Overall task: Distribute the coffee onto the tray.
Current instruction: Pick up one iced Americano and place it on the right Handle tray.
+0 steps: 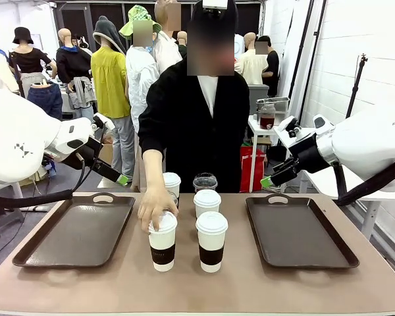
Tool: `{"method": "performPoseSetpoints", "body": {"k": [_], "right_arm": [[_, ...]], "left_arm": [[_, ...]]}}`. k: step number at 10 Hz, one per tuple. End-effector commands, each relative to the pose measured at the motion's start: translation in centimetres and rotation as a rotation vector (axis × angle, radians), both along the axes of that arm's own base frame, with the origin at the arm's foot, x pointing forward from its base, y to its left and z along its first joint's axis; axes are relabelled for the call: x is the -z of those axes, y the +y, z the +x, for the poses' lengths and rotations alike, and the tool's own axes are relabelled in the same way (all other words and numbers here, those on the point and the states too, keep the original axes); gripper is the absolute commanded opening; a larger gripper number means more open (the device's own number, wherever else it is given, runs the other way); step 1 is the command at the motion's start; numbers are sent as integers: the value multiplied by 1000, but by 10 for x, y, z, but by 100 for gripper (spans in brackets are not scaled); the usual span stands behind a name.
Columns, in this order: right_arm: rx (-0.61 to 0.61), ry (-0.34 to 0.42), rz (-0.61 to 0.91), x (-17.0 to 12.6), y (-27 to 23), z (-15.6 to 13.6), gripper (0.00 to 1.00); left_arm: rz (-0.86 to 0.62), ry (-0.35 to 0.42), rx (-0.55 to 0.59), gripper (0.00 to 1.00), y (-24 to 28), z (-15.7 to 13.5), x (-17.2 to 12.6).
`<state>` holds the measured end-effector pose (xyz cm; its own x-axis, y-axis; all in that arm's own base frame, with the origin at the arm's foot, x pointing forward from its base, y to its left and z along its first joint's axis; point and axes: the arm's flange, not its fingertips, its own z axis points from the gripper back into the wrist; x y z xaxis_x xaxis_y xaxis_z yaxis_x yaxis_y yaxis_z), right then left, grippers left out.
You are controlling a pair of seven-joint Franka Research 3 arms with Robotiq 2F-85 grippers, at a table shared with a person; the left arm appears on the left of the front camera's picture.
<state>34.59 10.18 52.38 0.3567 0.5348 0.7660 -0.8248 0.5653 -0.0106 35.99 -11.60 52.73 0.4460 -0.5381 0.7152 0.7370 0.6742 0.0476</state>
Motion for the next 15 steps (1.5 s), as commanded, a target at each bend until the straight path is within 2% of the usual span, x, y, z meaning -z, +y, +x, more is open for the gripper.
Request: {"method": "performPoseSetpoints", "body": {"k": [1,4,8,10,12,15], "right_arm": [[0,0,0,0,0,0,100],[-15,28,-76,-20,-6,30,100],[-170,99,-257,-35,-22,95,100],[-201,53,-363,-38,-27,128,100],[-302,36,-428,-30,-30,154,100],[-367,88,-503,-3,-28,179,100]], "left_arm": [[-2,8,3,100,1,0,1],[-2,8,3,100,1,0,1],[-2,8,3,100,1,0,1],[-2,8,3,100,1,0,1],[-2,8,3,100,1,0,1],[-2,8,3,100,1,0,1]]}}
